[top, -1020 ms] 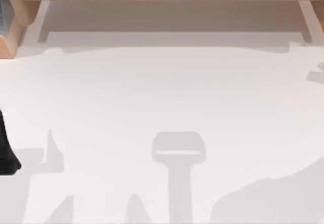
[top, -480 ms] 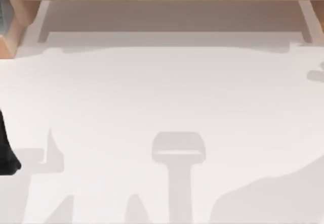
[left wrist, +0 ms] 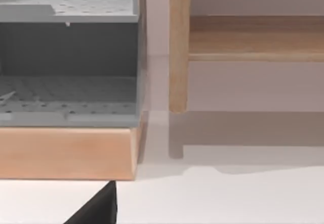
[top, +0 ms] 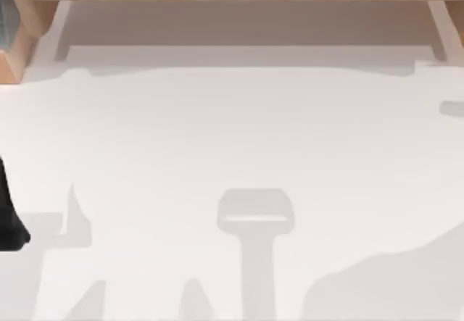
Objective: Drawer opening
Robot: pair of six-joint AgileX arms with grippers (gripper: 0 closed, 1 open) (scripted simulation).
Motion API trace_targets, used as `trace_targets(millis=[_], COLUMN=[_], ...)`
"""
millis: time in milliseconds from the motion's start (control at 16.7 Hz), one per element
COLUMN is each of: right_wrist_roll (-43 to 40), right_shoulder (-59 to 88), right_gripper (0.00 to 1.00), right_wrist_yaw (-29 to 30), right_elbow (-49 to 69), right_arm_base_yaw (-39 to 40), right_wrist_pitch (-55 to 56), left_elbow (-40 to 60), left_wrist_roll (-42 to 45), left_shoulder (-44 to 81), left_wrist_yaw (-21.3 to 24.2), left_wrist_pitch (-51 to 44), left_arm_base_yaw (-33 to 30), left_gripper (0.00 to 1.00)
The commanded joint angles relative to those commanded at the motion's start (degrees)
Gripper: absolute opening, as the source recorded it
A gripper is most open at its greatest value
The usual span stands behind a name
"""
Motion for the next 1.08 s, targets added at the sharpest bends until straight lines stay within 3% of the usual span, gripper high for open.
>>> trace_targets(millis=[120,720,1080], right_wrist_roll=[0.00,0.04,0.25], right_shoulder=[0.00,-0.72,-4.62], right_gripper=[0.00,0.00,0.00], right_wrist_yaw=[0.00,-0.40,-2.63], right_elbow=[0.00,-0.79,-13.04], right_arm_base_yaw=[0.00,-0.60,-2.80], right_wrist_pitch=[0.00,0.80,6.07], left_elbow=[0.00,0.00,0.00], left_wrist_roll=[0.00,0.00,0.00], left_shoulder=[0.00,0.00,0.00], left_wrist_yaw=[0.00,0.00,0.00], left_wrist_pitch=[0.00,0.00,0.00], left_arm_base_yaw=[0.00,0.00,0.00], left_gripper=[1.00,1.00,1.00])
